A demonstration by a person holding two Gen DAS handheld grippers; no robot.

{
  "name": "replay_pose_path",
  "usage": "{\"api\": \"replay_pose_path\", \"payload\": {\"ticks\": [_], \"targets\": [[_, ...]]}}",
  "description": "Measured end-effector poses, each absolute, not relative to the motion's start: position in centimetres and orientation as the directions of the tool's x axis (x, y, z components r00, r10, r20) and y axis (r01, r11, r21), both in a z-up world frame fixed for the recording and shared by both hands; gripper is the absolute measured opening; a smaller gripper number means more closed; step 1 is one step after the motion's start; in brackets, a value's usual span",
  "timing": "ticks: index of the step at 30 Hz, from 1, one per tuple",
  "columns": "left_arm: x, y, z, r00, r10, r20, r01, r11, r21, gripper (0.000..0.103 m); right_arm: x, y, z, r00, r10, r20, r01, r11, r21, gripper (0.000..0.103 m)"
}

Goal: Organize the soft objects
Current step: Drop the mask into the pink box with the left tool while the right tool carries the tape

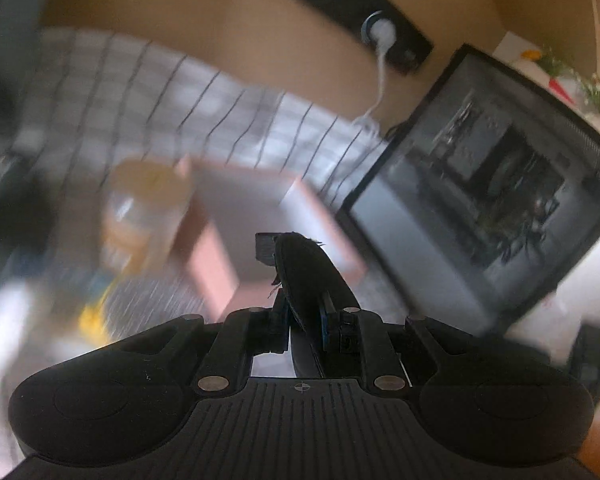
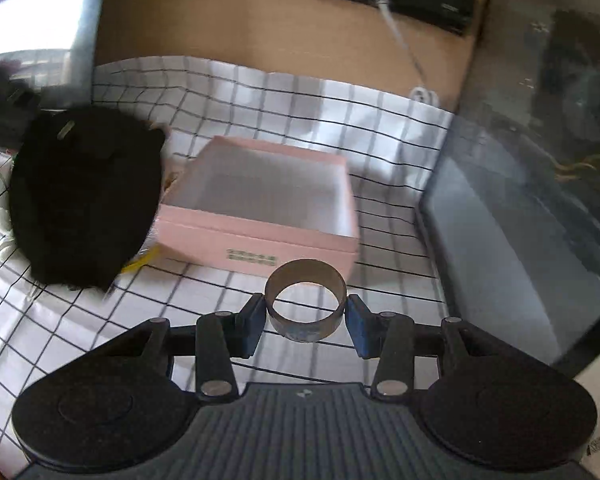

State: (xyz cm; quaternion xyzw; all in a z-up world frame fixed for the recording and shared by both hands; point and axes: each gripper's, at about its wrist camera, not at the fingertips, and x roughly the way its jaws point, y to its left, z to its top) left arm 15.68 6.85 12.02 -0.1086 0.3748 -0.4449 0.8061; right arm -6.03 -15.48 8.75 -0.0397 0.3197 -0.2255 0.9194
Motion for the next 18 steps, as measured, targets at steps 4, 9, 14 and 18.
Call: {"api": "replay_pose_path", "payload": {"ticks": [4,9,14,18], "targets": [[18.9,2.2,14.4,0.361,-0.796,-0.486,0.676,0.582,-0.452,0.016,-6.6,-16.8,9.1,0.707,-0.446,-0.549,0.407,0.891,-0.2,0.043],[25.0,-2.0,13.7,0.346,-0.817,-0.462,0.624,0.568,-0.537,0.02,-7.1,-17.5,9.4,0.722,-0.443,-0.532,0.411,0.892,-0.186,0.043],[26.1,-5.8,10.6,0.54,-0.56,-0.628,0.576,0.79,-0.211,0.02,-7.3,-17.7,8.8,0.707,-0.446,-0.549,0.402,0.892,-0.207,0.043],[25.4,-4.1,10.2,0.514,-0.615,-0.598,0.575,0.765,-0.292,0.02,-6.7,-18.6,8.7,0.707,-0.439,-0.555,0.398,0.895,-0.202,0.043]]}}
